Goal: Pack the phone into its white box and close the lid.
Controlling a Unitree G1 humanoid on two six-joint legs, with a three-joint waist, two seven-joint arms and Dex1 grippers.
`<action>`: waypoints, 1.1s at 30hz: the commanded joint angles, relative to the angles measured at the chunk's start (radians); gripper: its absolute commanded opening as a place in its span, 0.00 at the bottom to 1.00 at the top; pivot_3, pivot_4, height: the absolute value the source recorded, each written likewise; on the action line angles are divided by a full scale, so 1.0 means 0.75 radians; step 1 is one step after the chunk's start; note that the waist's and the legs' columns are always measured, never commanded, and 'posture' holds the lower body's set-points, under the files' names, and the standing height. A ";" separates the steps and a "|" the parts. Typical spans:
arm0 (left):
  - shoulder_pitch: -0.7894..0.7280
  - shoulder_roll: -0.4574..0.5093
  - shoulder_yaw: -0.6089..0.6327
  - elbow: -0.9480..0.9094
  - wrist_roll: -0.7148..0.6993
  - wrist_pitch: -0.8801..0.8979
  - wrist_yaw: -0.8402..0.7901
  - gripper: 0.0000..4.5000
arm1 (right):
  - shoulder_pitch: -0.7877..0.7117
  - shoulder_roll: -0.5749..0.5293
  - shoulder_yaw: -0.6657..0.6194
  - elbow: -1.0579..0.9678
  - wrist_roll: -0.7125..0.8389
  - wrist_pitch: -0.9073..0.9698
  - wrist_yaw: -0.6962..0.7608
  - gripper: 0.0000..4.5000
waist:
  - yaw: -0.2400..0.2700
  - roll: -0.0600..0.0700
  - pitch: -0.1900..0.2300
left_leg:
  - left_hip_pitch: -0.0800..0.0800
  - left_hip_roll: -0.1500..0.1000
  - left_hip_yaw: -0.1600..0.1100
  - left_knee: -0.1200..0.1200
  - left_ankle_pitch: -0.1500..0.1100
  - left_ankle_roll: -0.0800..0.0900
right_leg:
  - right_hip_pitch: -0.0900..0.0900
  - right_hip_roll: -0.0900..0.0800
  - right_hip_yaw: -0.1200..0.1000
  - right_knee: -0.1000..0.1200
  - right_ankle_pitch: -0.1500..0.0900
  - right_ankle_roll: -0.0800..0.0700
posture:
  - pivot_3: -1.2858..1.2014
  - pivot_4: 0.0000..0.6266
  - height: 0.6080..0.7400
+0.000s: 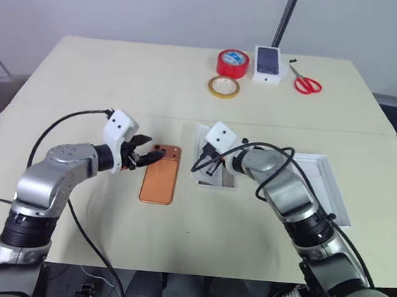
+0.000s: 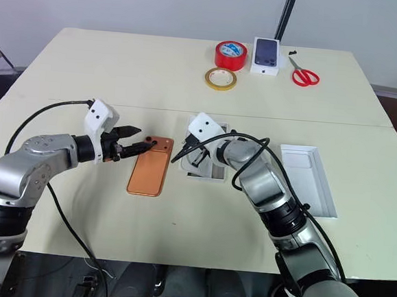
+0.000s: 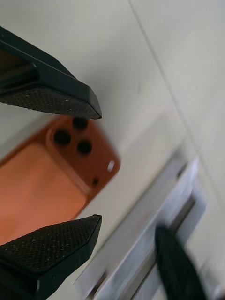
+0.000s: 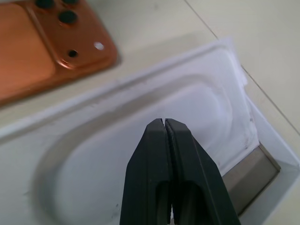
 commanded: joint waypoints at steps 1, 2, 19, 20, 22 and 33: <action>0.046 0.045 0.011 -0.079 -0.008 -0.079 -0.076 0.76 | -0.029 -0.006 0.034 0.024 -0.072 0.000 -0.040 0.02 | -0.001 0.000 0.000 | 0.000 0.000 0.000 0.000 0.000 0.001 | 0.000 0.000 0.000 0.000 0.000 0.000 | 0.52 0.24 1.00; 0.058 0.049 0.011 -0.083 -0.003 -0.087 -0.079 0.76 | -0.027 -0.019 0.053 0.029 -0.092 -0.002 -0.039 0.02 | -0.001 0.000 0.000 | 0.000 0.000 0.000 0.000 -0.001 0.001 | 0.000 0.000 0.000 0.000 0.000 0.000 | 0.52 0.24 1.00; 0.104 0.021 0.011 -0.089 0.003 -0.098 -0.036 0.76 | -0.006 -0.206 0.112 -0.132 -0.297 -0.062 0.027 0.02 | -0.004 0.000 0.000 | 0.000 0.001 0.000 0.001 -0.002 0.003 | 0.000 0.001 0.000 0.001 0.000 0.000 | 0.52 0.24 1.00; 0.102 0.020 0.011 -0.086 0.003 -0.097 -0.035 0.76 | -0.005 -0.201 0.105 -0.150 -0.290 -0.072 0.036 0.02 | -0.005 0.000 0.000 | 0.000 0.001 0.000 0.001 -0.002 0.003 | 0.000 0.001 0.000 0.001 0.000 0.000 | 0.52 0.24 1.00; 0.099 0.020 0.011 -0.081 0.005 -0.097 -0.032 0.76 | -0.002 -0.193 0.093 -0.171 -0.275 -0.082 0.050 0.02 | -0.005 0.000 0.000 | 0.000 0.001 0.000 0.000 -0.002 0.003 | 0.000 0.002 0.000 0.001 0.000 0.000 | 0.52 0.24 1.00; 0.090 0.021 0.026 -0.057 0.007 -0.101 -0.023 0.76 | -0.051 -0.052 0.061 0.050 -0.269 -0.154 -0.012 0.02 | -0.004 0.000 0.000 | 0.000 0.001 0.000 0.001 -0.002 0.003 | 0.000 0.002 0.000 0.001 0.000 0.000 | 0.52 0.24 1.00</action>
